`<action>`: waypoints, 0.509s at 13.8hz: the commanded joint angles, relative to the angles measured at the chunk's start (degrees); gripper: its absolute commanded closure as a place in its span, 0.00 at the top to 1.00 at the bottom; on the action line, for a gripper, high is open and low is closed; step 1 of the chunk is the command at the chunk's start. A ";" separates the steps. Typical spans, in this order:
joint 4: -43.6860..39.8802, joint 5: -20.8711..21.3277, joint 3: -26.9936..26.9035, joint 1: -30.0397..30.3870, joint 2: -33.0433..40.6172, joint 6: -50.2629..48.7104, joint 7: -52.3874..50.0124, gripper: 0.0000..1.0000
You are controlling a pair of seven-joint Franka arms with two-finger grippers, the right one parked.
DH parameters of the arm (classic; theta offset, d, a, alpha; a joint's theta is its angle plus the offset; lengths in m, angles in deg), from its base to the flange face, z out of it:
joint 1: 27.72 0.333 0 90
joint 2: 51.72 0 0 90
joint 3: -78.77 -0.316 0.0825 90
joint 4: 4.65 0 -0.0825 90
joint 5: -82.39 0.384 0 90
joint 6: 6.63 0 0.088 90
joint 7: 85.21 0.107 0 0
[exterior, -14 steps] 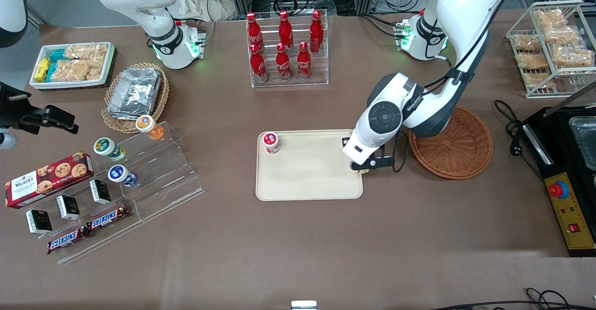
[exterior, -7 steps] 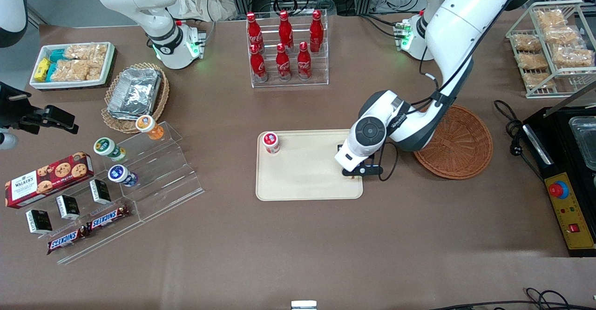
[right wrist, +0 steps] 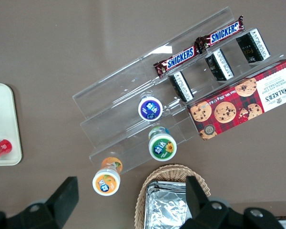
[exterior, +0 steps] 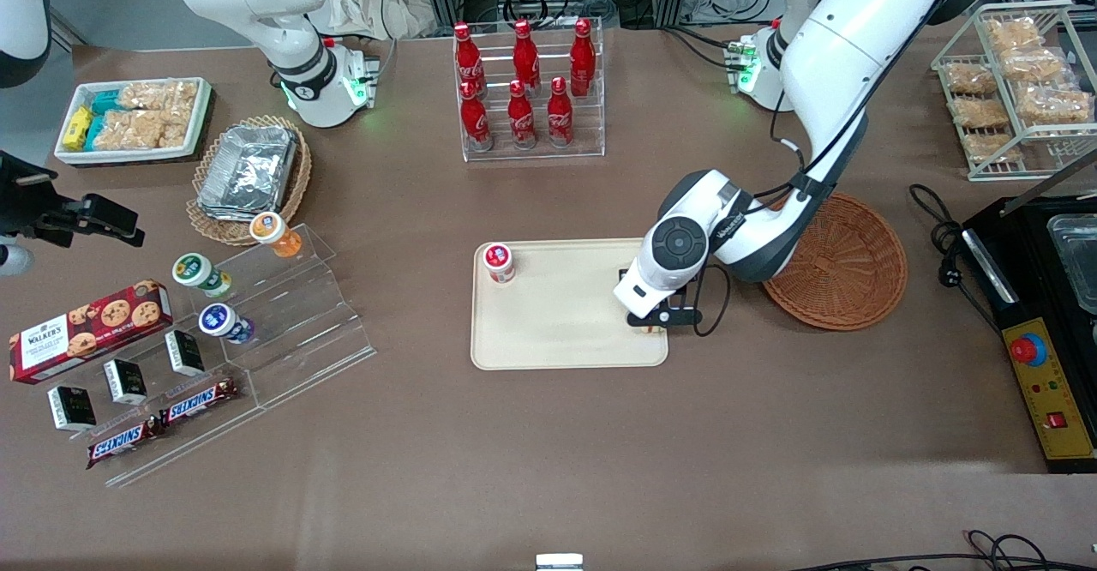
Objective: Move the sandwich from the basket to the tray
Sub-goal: 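Lower the sandwich onto the tray and open the left gripper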
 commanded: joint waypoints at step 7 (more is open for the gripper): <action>-1.48 2.63 0.11 -0.45 -0.46 0.17 -0.79 0.99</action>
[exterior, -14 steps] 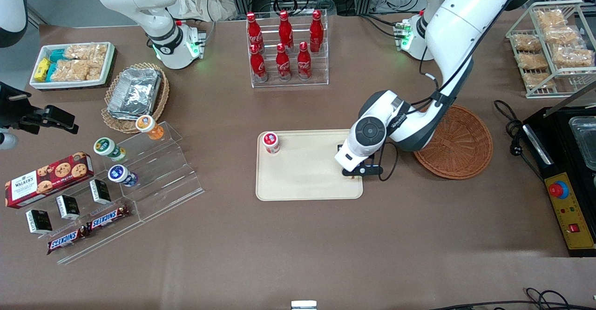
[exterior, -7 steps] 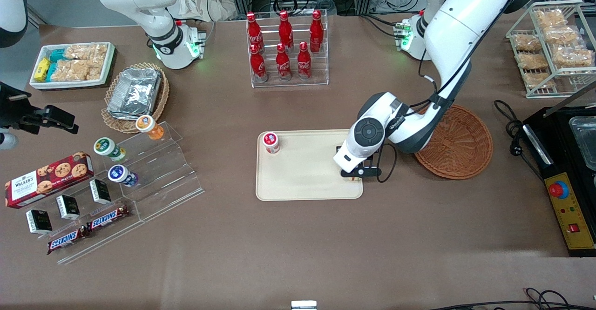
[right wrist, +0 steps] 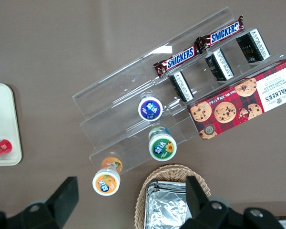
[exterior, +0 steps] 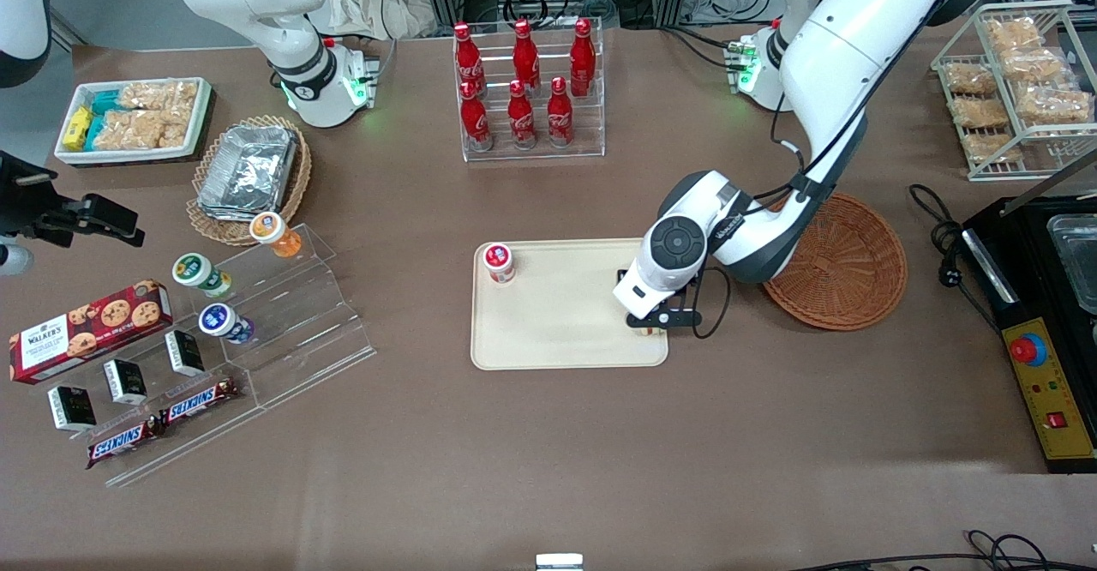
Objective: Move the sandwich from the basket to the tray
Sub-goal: 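Lower the sandwich onto the tray and open the left gripper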
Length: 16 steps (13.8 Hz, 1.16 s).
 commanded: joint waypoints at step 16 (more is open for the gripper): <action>-1.47 -3.05 0.11 1.75 14.69 -11.42 0.43 0.99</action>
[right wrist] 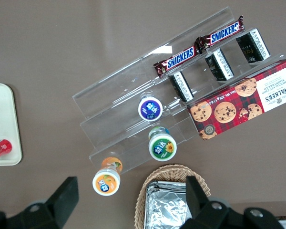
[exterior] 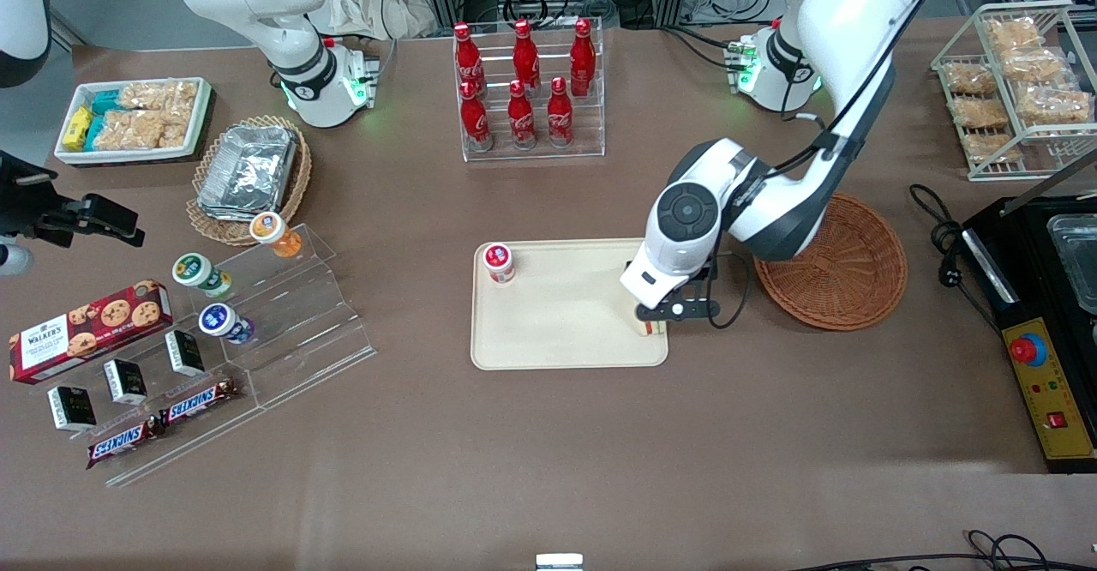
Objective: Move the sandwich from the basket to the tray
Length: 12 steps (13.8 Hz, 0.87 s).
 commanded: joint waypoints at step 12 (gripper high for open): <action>0.60 -8.73 -7.54 12.20 21.12 -16.75 26.33 0.99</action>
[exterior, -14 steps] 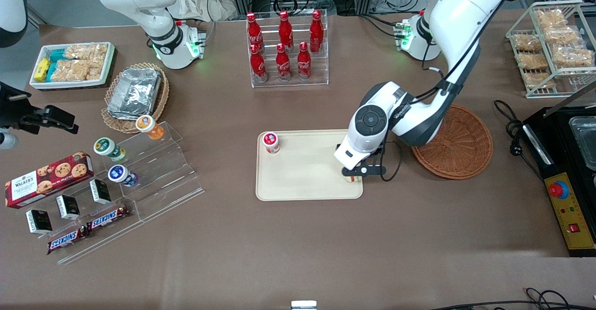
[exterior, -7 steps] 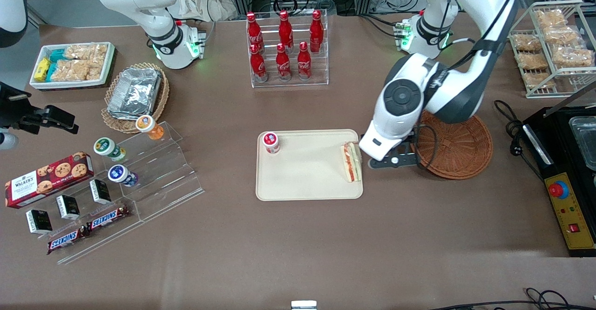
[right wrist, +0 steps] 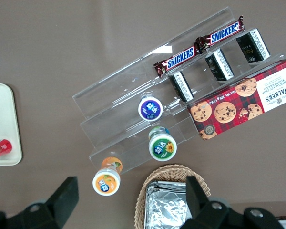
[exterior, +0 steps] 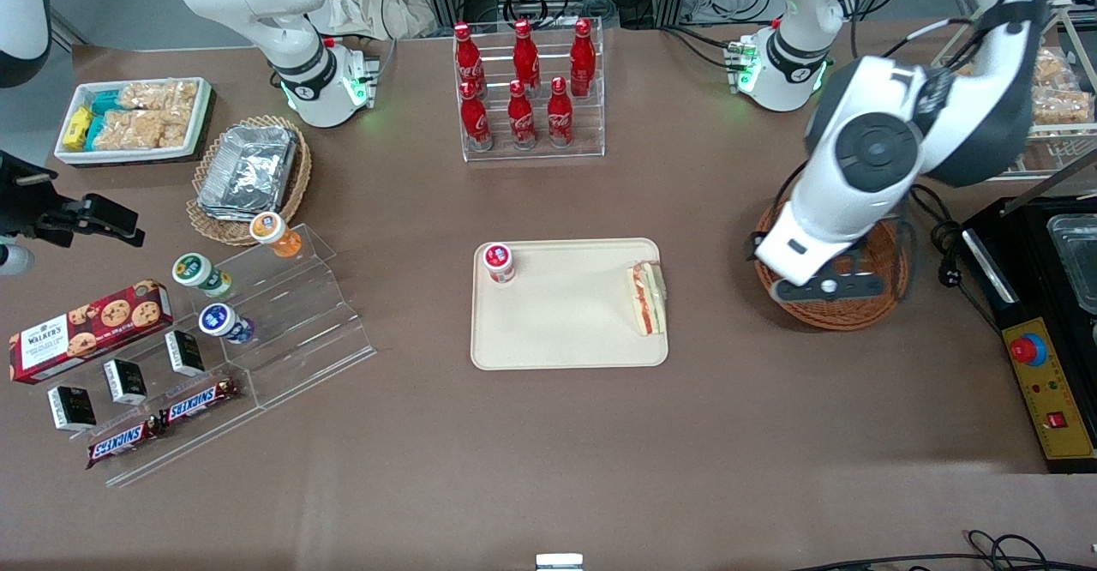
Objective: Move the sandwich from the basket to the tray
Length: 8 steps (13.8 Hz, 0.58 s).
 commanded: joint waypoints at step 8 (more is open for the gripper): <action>0.19 -9.27 -19.04 -1.50 11.49 -6.87 26.45 0.99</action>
